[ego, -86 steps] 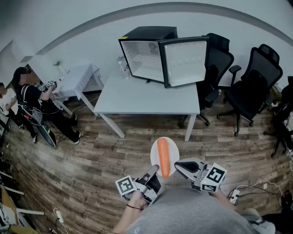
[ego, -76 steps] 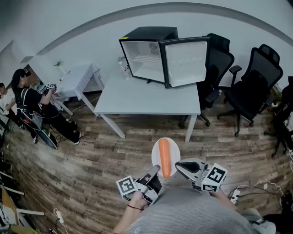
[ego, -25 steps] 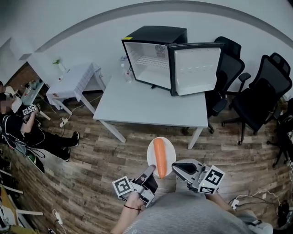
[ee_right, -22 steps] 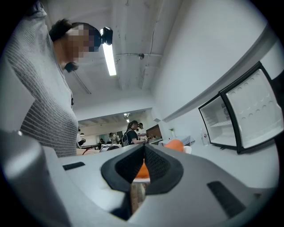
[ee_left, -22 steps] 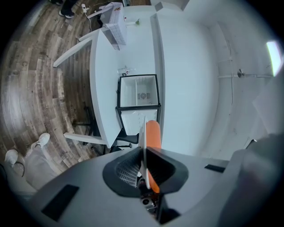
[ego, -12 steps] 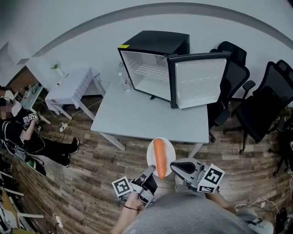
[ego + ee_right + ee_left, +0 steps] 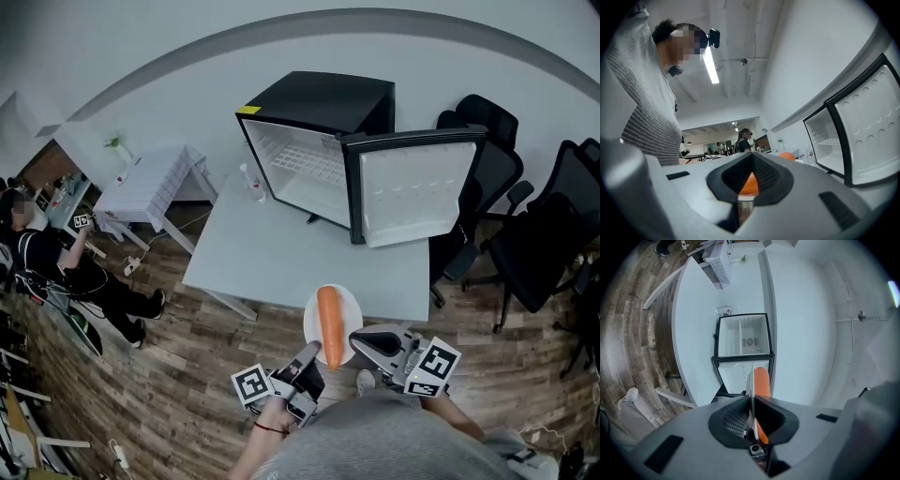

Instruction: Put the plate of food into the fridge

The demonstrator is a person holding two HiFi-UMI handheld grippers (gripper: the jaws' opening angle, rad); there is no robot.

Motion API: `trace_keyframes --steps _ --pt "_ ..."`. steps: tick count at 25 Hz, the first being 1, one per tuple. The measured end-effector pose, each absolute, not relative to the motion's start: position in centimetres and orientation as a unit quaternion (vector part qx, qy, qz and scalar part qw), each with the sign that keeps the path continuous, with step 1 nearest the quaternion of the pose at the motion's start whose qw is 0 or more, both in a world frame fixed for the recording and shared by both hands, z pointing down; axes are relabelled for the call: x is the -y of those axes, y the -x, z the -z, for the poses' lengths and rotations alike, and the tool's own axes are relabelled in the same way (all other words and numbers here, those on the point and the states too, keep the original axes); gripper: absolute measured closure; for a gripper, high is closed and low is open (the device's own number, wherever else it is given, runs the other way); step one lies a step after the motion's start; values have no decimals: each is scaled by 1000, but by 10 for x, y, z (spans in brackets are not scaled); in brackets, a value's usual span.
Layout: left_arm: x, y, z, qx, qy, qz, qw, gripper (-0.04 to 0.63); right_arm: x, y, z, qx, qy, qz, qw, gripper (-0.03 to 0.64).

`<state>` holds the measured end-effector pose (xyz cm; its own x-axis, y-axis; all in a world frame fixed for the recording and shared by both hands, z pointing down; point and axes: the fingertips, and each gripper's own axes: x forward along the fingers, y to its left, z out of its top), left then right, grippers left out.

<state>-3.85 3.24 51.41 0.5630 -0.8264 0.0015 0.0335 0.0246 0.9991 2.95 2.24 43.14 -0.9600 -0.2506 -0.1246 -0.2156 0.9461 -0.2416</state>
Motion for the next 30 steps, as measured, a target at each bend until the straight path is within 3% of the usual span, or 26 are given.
trace_keyframes --steps 30 --pt "117 75 -511 303 -623 320 647 555 124 -4 -417 -976 166 108 92 603"
